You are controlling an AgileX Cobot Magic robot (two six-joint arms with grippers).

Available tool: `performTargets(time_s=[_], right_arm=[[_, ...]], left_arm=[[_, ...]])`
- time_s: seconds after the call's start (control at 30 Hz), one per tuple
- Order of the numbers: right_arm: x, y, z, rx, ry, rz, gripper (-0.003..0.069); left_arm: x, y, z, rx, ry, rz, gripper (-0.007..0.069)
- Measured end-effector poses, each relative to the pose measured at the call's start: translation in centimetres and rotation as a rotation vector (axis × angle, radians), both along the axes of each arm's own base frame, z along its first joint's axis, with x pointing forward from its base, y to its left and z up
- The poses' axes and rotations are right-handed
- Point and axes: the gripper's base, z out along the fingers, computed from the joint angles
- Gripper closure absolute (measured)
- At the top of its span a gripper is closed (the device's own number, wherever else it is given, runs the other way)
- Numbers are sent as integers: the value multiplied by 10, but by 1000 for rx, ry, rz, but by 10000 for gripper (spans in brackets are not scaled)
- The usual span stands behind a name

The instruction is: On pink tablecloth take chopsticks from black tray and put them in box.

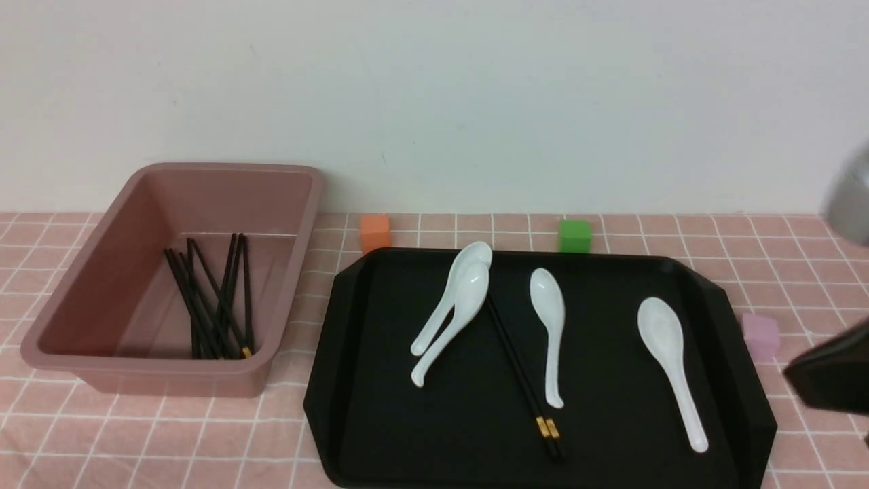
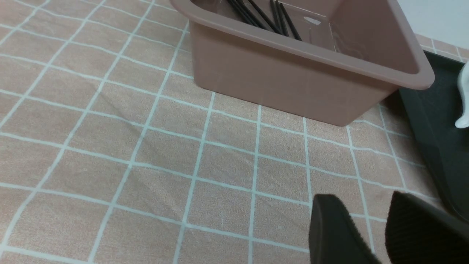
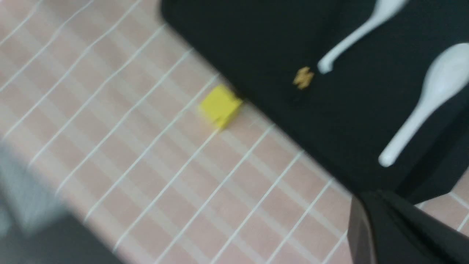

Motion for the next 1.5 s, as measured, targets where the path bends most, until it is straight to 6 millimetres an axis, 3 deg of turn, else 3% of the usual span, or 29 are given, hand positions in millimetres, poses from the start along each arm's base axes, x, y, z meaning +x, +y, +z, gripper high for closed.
performTargets(time_s=[0.07, 0.17, 0.2, 0.27, 0.33, 0.37, 0.43, 0.53, 0.7, 1.5], right_arm=[[-7, -16, -15, 54, -56, -67, 673], [-23, -40, -62, 158, -206, -206, 673], [-23, -40, -62, 158, -206, -206, 673], [-39, -58, -104, 211, -371, -341, 673], [-45, -63, -120, 220, -416, -384, 673], [-53, -70, -145, 226, -474, -445, 673], [-61, -76, -175, 235, -536, -504, 673], [-68, -79, -199, 234, -567, -540, 673], [-73, -78, -208, 209, -523, -529, 673], [-74, -77, -208, 168, -517, -474, 665]], left_arm=[[0, 0, 0, 0, 0, 0, 387], [0, 0, 0, 0, 0, 0, 387], [0, 0, 0, 0, 0, 0, 387], [0, 0, 0, 0, 0, 0, 387], [0, 0, 0, 0, 0, 0, 387], [0, 0, 0, 0, 0, 0, 386], [0, 0, 0, 0, 0, 0, 386], [0, 0, 0, 0, 0, 0, 386], [0, 0, 0, 0, 0, 0, 386], [0, 0, 0, -1, 0, 0, 386]])
